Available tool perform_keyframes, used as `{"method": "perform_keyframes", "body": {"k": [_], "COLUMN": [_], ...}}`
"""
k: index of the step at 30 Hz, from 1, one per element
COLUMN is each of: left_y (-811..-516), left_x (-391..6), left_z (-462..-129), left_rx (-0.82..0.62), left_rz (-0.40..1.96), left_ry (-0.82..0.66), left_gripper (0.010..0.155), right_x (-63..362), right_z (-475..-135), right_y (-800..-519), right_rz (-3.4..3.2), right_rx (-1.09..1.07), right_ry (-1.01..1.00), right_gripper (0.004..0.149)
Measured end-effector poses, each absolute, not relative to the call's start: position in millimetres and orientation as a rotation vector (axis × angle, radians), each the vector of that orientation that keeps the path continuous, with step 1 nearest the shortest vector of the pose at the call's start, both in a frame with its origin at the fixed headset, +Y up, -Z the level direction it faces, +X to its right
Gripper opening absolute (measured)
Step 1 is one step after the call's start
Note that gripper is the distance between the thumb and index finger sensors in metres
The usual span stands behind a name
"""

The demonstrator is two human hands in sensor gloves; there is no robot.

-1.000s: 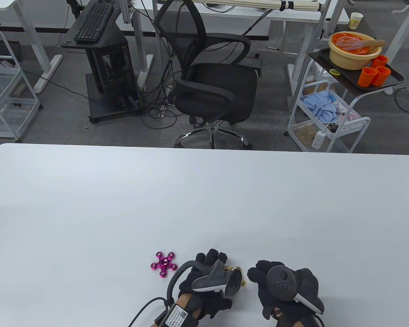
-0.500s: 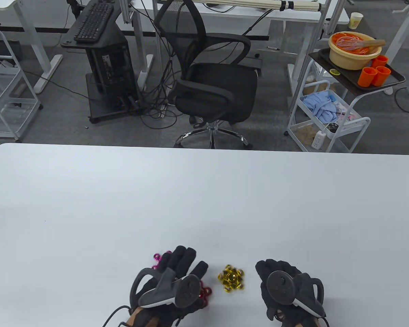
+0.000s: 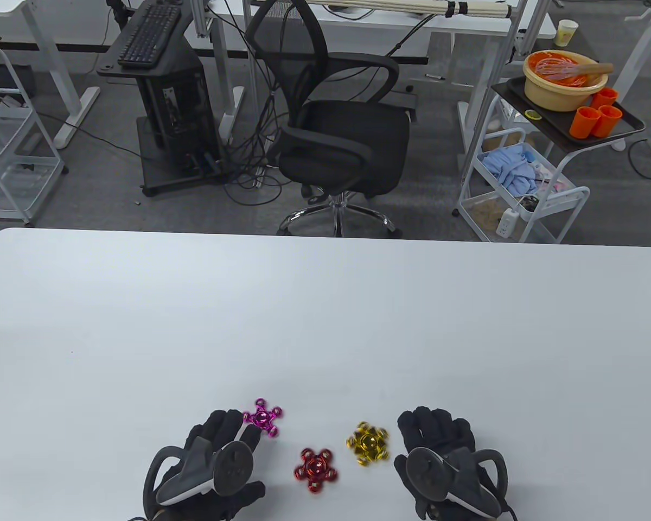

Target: Flick fidget spinner to spin

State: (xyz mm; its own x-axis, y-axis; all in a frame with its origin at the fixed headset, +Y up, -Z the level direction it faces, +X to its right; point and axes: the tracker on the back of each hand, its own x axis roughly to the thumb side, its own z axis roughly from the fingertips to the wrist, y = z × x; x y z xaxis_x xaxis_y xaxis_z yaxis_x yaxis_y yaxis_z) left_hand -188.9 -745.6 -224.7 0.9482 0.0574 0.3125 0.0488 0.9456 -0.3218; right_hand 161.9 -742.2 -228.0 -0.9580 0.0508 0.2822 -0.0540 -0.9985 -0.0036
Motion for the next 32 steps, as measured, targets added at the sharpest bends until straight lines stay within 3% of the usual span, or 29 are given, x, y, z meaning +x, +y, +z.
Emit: {"method": "perform_keyframes", "body": {"k": [32], "left_y": [-743], "left_x": [-192], "left_z": [-228], "left_rx": [-0.382], "left_rz": [-0.022], "left_ry": [-0.269], "left_gripper": [0.081], "right_x": [149], "right_z": [-221], "right_y": [-749], "right_rz": [3.015], "right_rx": [0.595], "right_ry": [0.101], "right_gripper": [0.066]}}
